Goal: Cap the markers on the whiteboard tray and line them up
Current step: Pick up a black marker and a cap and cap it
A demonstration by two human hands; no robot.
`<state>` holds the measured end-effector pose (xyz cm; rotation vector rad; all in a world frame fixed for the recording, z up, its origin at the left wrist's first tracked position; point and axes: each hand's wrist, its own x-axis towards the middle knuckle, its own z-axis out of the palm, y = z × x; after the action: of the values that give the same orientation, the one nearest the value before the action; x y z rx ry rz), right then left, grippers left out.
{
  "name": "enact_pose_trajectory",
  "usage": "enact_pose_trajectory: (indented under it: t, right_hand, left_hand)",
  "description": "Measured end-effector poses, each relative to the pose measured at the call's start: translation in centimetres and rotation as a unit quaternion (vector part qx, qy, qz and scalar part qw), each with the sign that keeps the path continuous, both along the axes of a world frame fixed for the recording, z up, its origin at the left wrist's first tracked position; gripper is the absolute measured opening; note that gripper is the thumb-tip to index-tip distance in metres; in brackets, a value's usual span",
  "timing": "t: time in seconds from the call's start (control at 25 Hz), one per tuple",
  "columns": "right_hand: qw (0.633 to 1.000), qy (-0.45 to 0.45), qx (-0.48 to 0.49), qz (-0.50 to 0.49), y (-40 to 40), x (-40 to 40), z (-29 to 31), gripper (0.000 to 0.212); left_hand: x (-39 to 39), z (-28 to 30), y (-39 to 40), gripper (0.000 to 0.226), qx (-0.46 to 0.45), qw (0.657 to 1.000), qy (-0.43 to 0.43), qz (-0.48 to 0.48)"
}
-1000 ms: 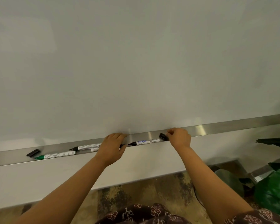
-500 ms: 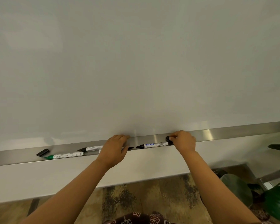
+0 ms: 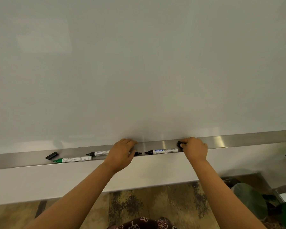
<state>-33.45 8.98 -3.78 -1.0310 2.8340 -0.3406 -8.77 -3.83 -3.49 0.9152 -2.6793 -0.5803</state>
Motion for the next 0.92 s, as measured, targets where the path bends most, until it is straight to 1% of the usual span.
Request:
enact_pose_trajectory:
  t: [0.28,0.36,0.4,0.48,0.52,0.6,0.68,0.72,0.76,0.8,0.92]
  right_hand:
    - [1.000,0.017,-0.026,0.000,-0.1,0.5,0.2,0.021]
    - [0.996,0.012,-0.093,0.010,-0.5,2.1,1.3,0.018]
    - [0.990,-0.005,-0.135,0.028,-1.0,3.4,2.0,0.017]
    - [0.974,-0.072,-0.196,0.088,-2.3,6.8,3.4,0.015]
    - [0.965,-0.111,-0.208,0.118,-2.9,8.7,4.0,0.015]
    - [0.952,-0.151,-0.211,0.160,-3.8,11.8,5.0,0.015]
    - [0.950,-0.145,-0.210,0.182,-4.2,13.4,5.5,0.015]
    - [0.949,-0.137,-0.213,0.188,-4.3,14.1,5.7,0.015]
    - [0.948,-0.131,-0.219,0.192,-4.4,14.7,5.9,0.014]
    - [0.945,-0.126,-0.229,0.198,-4.5,15.4,6.1,0.014]
    - [0.934,-0.115,-0.254,0.224,-5.0,17.7,6.5,0.014]
  left_hand:
    - [0.8,0.2,0.3,0.037,0.038,0.997,0.049,0.042]
    - [1.1,0.6,0.5,0.038,0.059,0.995,0.069,0.048]
    - [1.2,0.9,0.6,0.037,0.073,0.993,0.082,0.053]
    - [1.3,1.9,0.5,0.037,0.131,0.983,0.111,0.072]
    - [1.3,2.6,0.4,0.038,0.179,0.971,0.132,0.087]
    - [1.7,3.9,0.3,0.040,0.299,0.929,0.187,0.111]
    - [2.3,4.8,0.3,0.041,0.410,0.870,0.241,0.126]
    - [2.8,5.2,0.3,0.039,0.451,0.845,0.255,0.131]
    - [3.4,5.5,0.2,0.035,0.478,0.829,0.261,0.129]
    - [3.9,5.7,0.1,0.031,0.493,0.820,0.263,0.122]
    - [5.6,5.9,-0.2,0.022,0.503,0.805,0.288,0.124]
